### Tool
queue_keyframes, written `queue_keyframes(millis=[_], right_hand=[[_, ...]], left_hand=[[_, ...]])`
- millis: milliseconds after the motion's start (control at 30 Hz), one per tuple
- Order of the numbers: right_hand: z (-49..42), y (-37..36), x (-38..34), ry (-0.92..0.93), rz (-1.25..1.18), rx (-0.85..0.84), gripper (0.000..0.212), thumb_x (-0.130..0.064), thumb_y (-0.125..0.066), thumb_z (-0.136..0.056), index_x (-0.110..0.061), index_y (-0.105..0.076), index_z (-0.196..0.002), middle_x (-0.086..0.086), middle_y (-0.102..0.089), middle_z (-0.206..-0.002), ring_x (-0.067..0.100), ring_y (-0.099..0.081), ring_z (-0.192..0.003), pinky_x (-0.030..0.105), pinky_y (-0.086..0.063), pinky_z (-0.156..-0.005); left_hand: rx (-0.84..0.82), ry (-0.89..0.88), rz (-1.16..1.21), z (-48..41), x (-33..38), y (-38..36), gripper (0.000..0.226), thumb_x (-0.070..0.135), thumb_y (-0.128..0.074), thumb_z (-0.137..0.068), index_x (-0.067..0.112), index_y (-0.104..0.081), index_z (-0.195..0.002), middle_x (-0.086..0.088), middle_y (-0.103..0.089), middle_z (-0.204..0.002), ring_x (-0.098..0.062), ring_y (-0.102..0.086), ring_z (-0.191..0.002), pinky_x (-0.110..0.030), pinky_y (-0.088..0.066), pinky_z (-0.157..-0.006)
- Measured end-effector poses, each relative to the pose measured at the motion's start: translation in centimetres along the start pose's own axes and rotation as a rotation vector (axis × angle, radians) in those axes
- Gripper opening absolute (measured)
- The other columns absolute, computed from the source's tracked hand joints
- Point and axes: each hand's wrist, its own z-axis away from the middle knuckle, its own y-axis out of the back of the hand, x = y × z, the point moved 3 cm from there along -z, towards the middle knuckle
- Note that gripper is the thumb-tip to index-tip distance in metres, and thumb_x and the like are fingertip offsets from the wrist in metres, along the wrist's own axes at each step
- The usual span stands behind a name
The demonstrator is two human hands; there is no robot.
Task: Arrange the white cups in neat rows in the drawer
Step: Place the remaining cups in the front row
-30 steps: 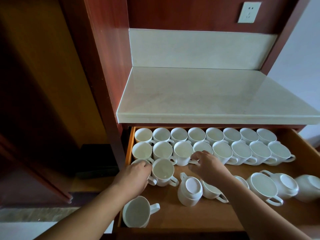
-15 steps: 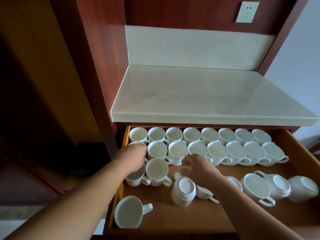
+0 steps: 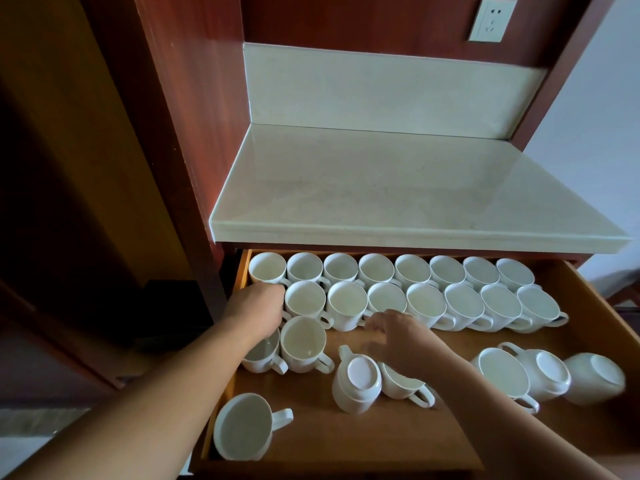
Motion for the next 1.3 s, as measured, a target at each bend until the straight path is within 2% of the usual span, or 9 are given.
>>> queue_keyframes(millis=[167,300,467,600,733,900,1033,1133,1300], right_hand=[[2.1,-3.2,-1.6,0.187,0.364,-0.202,0.091,-0.074,-0.070,-0.067,-0.031,-0.043,-0.143,-0.008,-0.050,-0.143,0.019,-0.039,-0.136,0.042,-0.025,-0.115],[1.8,-3.8,-1.9,0.236,0.406,-0.124,0.079,-0.062,-0.073,-0.070,-0.027,-0.046,-0.136,-0.006,-0.053,-0.138,0.020,-0.045,-0.132,0.039,-0.025,-0.113],[1.8,1.0,-2.2,0.128,0.158,-0.109,0.072,-0.061,-0.076,-0.067,-0.034,-0.054,-0.130,-0.008,-0.059,-0.120,0.017,-0.053,-0.110,0.031,-0.041,-0.091],[1.2,6.3,-1.3,0.006,-0.110,-0.060,0.041,-0.063,-0.079,-0.065,-0.038,-0.058,-0.091,-0.014,-0.059,-0.084,0.006,-0.057,-0.075,0.025,-0.042,-0.062],[0.5,9.2,0.1,-0.098,-0.655,0.167,0.048,-0.063,-0.076,-0.061,-0.022,-0.069,-0.084,0.002,-0.069,-0.080,0.021,-0.064,-0.075,0.041,-0.050,-0.068],[0.7,7.4,-0.5,-0.087,-1.043,0.210,0.058,-0.050,-0.085,-0.058,-0.020,-0.066,-0.103,0.008,-0.072,-0.101,0.021,-0.068,-0.087,0.036,-0.052,-0.074],[1.3,6.0,0.4,-0.031,-0.771,0.068,0.062,-0.034,-0.091,-0.069,-0.026,-0.057,-0.120,-0.007,-0.068,-0.112,0.005,-0.070,-0.091,0.025,-0.056,-0.072],[1.6,4.8,2.7,-0.076,-0.336,-0.020,0.074,-0.044,-0.085,-0.070,-0.024,-0.051,-0.133,-0.009,-0.062,-0.124,0.009,-0.064,-0.102,0.026,-0.053,-0.080],[2.6,1.8,4.1,-0.022,0.189,-0.106,0.067,-0.064,-0.071,-0.064,-0.021,-0.055,-0.113,-0.006,-0.059,-0.110,0.020,-0.058,-0.104,0.034,-0.048,-0.088]], left_hand=[[0.157,-0.129,0.223,0.5,1.3,0.8,0.008,0.025,-0.054,-0.096,0.021,-0.057,-0.089,0.006,-0.060,-0.083,-0.017,-0.059,-0.074,-0.037,-0.053,-0.063],[0.062,-0.240,0.456,1.1,4.0,0.9,0.007,0.022,-0.059,-0.094,0.025,-0.065,-0.095,0.011,-0.065,-0.085,-0.009,-0.062,-0.078,-0.036,-0.057,-0.074],[-0.081,-0.229,0.741,2.0,5.4,1.7,0.017,0.024,-0.067,-0.091,0.035,-0.070,-0.103,0.017,-0.070,-0.095,0.000,-0.065,-0.091,-0.032,-0.056,-0.089],[-0.216,-0.237,0.987,2.8,6.5,3.7,0.034,0.044,-0.077,-0.084,0.038,-0.068,-0.116,0.019,-0.069,-0.114,0.003,-0.064,-0.103,-0.031,-0.053,-0.098],[-0.229,-0.048,1.135,3.0,8.4,4.8,0.057,0.081,-0.066,-0.072,0.042,-0.066,-0.113,0.007,-0.070,-0.113,-0.015,-0.072,-0.096,-0.043,-0.057,-0.096],[-0.484,0.171,1.686,3.0,11.0,6.1,0.061,0.061,-0.067,-0.088,0.010,-0.068,-0.121,-0.017,-0.067,-0.101,-0.031,-0.065,-0.080,-0.041,-0.055,-0.074],[-0.367,0.159,1.572,2.5,10.1,5.8,0.063,0.046,-0.087,-0.070,0.017,-0.065,-0.121,-0.015,-0.070,-0.110,-0.030,-0.067,-0.084,-0.042,-0.054,-0.078],[-0.335,0.029,1.079,2.8,9.5,5.4,0.071,0.035,-0.091,-0.068,0.036,-0.052,-0.127,0.000,-0.066,-0.114,-0.018,-0.069,-0.090,-0.030,-0.055,-0.077],[-0.340,-0.268,0.504,3.6,11.1,4.7,0.071,0.026,-0.081,-0.072,0.049,-0.039,-0.124,0.014,-0.053,-0.116,-0.004,-0.057,-0.089,-0.025,-0.051,-0.070]])
